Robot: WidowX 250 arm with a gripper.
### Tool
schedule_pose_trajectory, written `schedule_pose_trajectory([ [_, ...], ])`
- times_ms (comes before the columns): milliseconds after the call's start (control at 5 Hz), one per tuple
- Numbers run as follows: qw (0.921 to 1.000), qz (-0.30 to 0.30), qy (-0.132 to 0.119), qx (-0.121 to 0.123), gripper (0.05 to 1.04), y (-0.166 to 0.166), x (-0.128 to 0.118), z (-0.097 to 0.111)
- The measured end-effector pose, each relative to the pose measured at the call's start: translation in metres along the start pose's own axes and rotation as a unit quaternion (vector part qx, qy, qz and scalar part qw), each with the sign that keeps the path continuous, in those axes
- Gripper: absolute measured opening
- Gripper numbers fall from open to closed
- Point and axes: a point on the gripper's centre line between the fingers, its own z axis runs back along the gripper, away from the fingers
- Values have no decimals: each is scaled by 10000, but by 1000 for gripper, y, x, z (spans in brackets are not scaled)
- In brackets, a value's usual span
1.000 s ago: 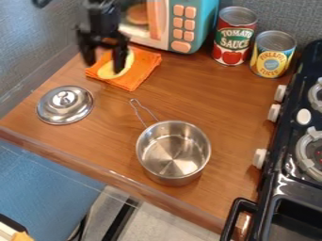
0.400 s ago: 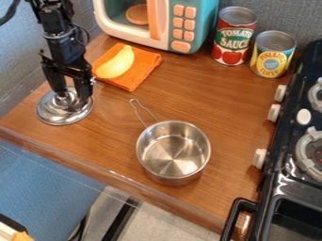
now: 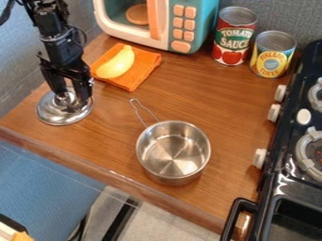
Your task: Put the silver lid on the silver pot
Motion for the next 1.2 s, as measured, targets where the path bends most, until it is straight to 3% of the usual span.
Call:
schedule_pose_trajectory([
  [600,9999,-50,-73,-49,1000,1,-9,4],
  [1000,10000,-1,-70,61,993,4,-17,2],
  [1200,9998,-17,-39,181,926,6,-20,0],
])
